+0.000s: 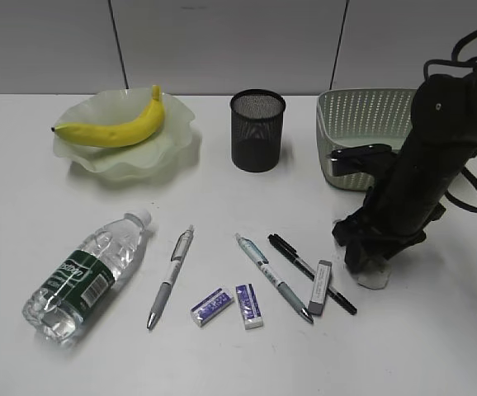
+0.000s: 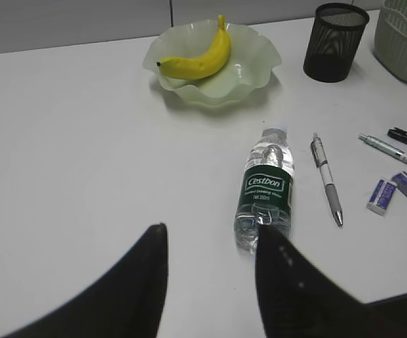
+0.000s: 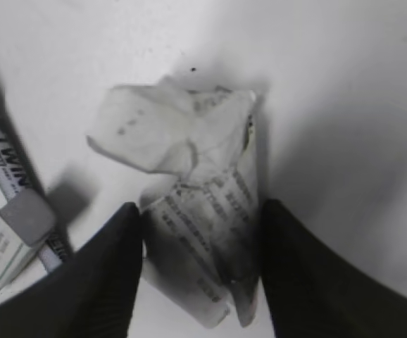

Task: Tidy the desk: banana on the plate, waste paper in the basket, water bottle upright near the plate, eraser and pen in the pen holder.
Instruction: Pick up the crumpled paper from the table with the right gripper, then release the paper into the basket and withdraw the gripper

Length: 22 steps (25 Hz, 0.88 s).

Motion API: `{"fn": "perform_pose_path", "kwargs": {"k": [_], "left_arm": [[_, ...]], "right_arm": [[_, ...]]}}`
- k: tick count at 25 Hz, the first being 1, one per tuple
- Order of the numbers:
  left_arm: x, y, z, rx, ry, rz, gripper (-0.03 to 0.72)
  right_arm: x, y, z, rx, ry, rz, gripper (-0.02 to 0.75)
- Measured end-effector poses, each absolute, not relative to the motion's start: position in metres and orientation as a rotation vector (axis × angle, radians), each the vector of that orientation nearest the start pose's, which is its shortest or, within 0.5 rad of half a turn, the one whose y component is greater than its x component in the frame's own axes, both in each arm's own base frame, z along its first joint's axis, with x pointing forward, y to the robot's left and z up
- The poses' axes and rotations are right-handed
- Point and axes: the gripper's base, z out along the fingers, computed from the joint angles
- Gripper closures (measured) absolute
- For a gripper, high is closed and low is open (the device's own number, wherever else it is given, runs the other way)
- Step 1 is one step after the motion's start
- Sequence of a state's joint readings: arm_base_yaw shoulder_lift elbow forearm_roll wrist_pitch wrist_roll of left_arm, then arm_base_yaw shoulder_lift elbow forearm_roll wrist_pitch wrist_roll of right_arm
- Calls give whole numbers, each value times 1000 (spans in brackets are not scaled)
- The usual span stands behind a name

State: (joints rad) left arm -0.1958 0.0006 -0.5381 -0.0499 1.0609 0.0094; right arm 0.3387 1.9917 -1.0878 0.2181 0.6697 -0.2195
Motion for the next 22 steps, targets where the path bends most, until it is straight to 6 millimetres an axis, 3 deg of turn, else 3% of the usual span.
{"fn": "perform_pose_path", "kwargs": {"k": [1, 4, 8, 11, 17, 19, 22], "left_arm": [[-10, -2, 288, 209, 2000, -178, 378], [-10, -2, 288, 209, 2000, -178, 378], [-10, -2, 288, 209, 2000, -178, 379], [-10, -2, 288, 209, 2001, -178, 378], [-10, -2, 288, 209, 2002, -178, 378], [-10, -2, 288, 209, 2002, -178, 378], [-10, -2, 288, 209, 2001, -178, 378]], "right_arm": [[323, 127, 108, -596, 2999, 226, 374], [324, 128, 114, -602, 3002, 233, 612], [327, 130, 139, -614, 2976, 252, 615], [328, 130, 172, -615, 2901, 268, 615], [339, 125, 245, -630, 2497, 145, 615], [348, 121, 253, -646, 2374, 68, 615], [365, 113, 245, -602, 2299, 26, 615]]}}
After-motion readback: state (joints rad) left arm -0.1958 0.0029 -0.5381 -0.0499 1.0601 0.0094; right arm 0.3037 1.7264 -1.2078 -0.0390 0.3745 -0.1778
